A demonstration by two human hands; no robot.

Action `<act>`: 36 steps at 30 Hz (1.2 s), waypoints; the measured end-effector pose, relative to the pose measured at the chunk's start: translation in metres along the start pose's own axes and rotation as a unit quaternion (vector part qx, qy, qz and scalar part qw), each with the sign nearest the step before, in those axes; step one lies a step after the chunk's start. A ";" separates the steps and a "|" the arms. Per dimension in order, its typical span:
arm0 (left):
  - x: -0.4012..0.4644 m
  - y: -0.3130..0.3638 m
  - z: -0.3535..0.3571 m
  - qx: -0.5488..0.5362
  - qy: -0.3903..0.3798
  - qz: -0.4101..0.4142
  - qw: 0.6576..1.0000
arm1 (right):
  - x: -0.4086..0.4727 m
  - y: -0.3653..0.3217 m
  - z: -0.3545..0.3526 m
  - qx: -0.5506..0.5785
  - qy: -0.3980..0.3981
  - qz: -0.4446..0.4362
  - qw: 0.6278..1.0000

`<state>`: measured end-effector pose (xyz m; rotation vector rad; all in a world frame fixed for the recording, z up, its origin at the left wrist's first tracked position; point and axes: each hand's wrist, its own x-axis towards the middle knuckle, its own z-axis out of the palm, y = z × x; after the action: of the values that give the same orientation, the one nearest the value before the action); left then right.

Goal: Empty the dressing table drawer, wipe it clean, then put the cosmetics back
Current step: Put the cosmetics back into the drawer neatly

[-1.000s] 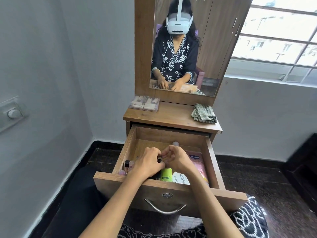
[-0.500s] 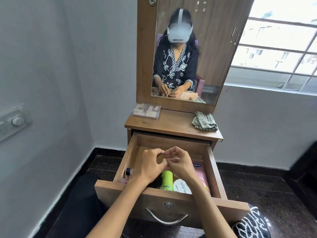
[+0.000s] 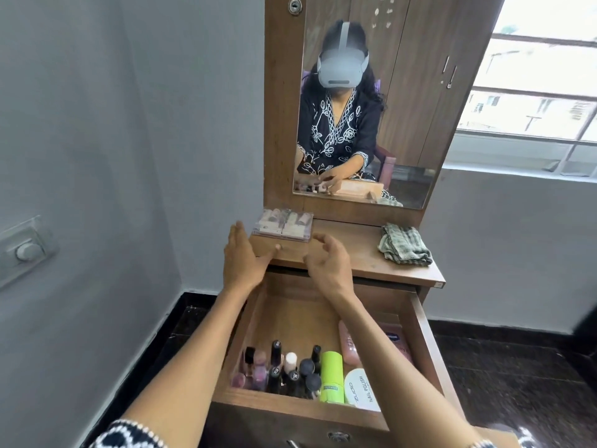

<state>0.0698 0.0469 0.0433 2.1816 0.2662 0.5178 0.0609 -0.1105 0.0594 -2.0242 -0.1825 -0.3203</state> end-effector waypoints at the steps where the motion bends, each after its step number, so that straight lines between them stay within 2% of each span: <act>1: 0.007 -0.003 0.000 0.003 -0.024 -0.006 1.000 | 0.007 -0.001 0.004 -0.011 -0.002 0.010 1.000; 7: 0.036 -0.005 -0.004 -0.049 -0.157 -0.009 0.986 | 0.044 0.004 0.023 -0.120 -0.048 0.017 0.991; 11: 0.052 -0.002 -0.011 -0.076 -0.248 -0.047 0.965 | 0.058 0.009 0.031 -0.178 -0.091 0.017 0.980; 14: 0.060 -0.001 -0.011 -0.083 -0.277 -0.062 0.955 | 0.066 0.013 0.035 -0.198 -0.106 0.021 0.974; 22: 0.058 0.000 -0.011 -0.105 -0.276 -0.064 0.953 | 0.064 0.014 0.036 -0.218 -0.100 0.019 0.971; 30: 0.054 0.003 -0.016 -0.104 -0.270 -0.060 0.955 | 0.063 0.008 0.030 -0.119 -0.081 0.043 0.989; 33: 0.047 0.005 -0.015 -0.104 -0.238 -0.049 0.964 | 0.061 0.004 0.029 -0.074 -0.066 0.060 0.993; 36: 0.037 0.009 -0.014 -0.152 -0.160 -0.045 0.974 | 0.054 0.000 0.029 0.006 -0.040 0.063 0.997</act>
<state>0.0960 0.0647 0.0681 1.9077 0.1003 0.1390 0.1163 -0.0848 0.0634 -2.0280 -0.1057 -0.1590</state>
